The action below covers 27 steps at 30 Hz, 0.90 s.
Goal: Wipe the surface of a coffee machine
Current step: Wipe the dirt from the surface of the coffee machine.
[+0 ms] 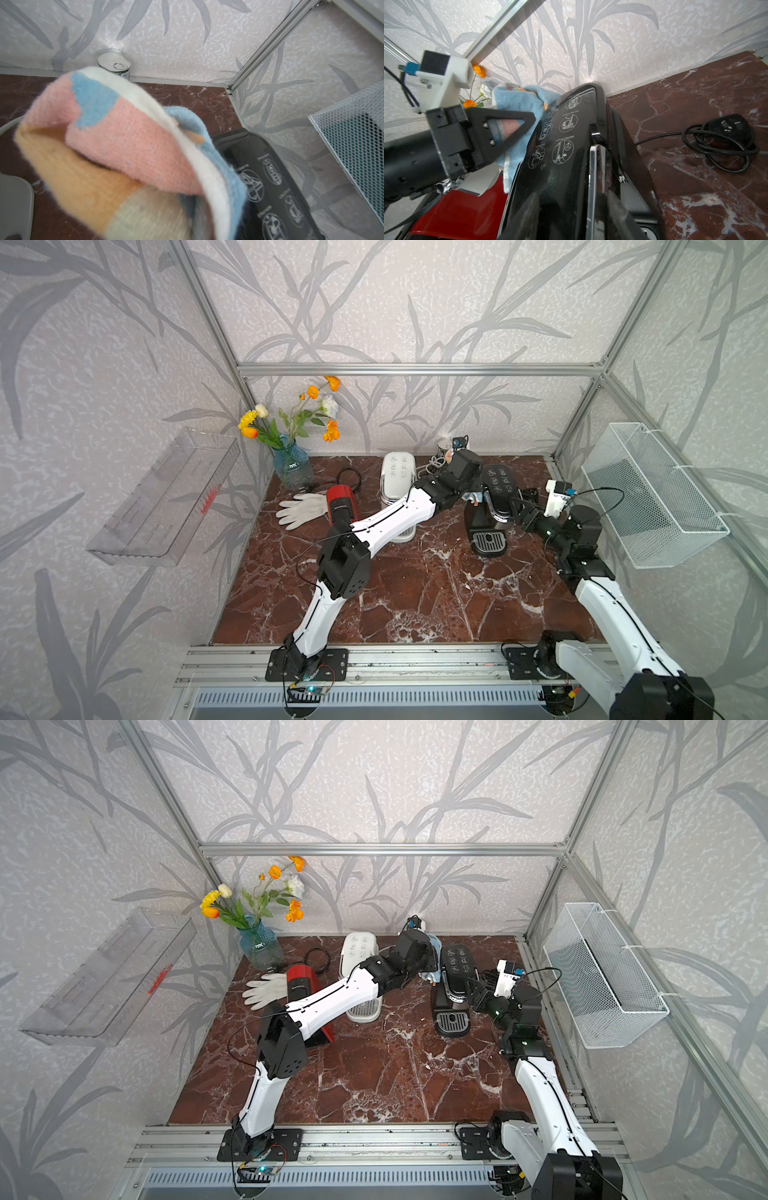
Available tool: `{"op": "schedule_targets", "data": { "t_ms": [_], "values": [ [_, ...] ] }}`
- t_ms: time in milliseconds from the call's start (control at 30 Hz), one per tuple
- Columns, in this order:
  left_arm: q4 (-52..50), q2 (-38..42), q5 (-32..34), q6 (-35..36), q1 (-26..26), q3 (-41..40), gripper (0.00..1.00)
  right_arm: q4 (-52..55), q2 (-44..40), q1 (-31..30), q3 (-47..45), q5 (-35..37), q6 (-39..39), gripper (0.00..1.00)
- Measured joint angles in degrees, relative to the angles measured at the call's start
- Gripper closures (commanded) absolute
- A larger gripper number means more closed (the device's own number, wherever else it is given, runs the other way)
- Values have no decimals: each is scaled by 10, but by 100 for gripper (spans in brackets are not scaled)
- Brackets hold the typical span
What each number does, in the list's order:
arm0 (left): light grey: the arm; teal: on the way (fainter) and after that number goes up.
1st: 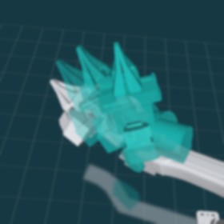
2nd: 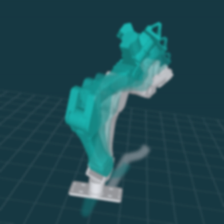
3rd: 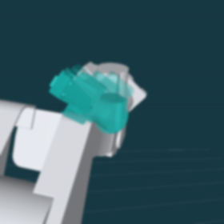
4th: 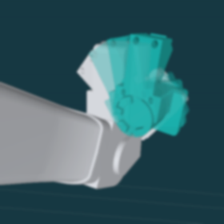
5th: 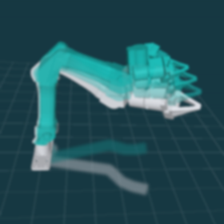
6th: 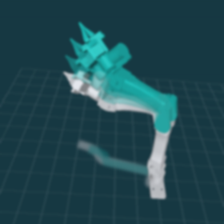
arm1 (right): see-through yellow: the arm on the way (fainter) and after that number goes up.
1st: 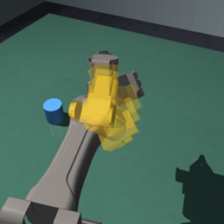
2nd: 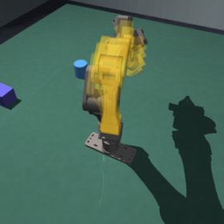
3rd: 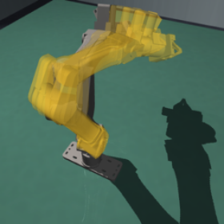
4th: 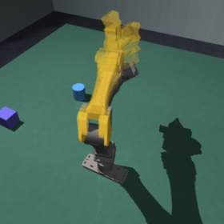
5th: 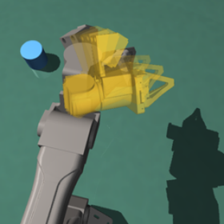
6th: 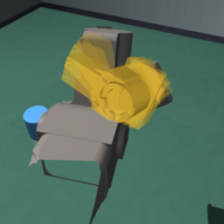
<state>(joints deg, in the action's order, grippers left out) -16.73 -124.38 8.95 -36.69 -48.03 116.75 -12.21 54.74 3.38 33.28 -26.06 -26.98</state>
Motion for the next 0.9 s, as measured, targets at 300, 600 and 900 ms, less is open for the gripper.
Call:
{"op": "schedule_targets", "data": {
  "t_ms": [300, 600, 900],
  "values": [
    [1, -32, -2, -37, 1, -54, 100, -36, 4, 0, -16, -15, -16, 49],
    [25, -44, -20, -81, -9, -117, 100, -45, 3, 0, -21, -15, -24, 49],
    [30, -78, -30, -90, -10, -127, 100, -45, 3, 0, -21, -15, -24, 49]
  ]
}}
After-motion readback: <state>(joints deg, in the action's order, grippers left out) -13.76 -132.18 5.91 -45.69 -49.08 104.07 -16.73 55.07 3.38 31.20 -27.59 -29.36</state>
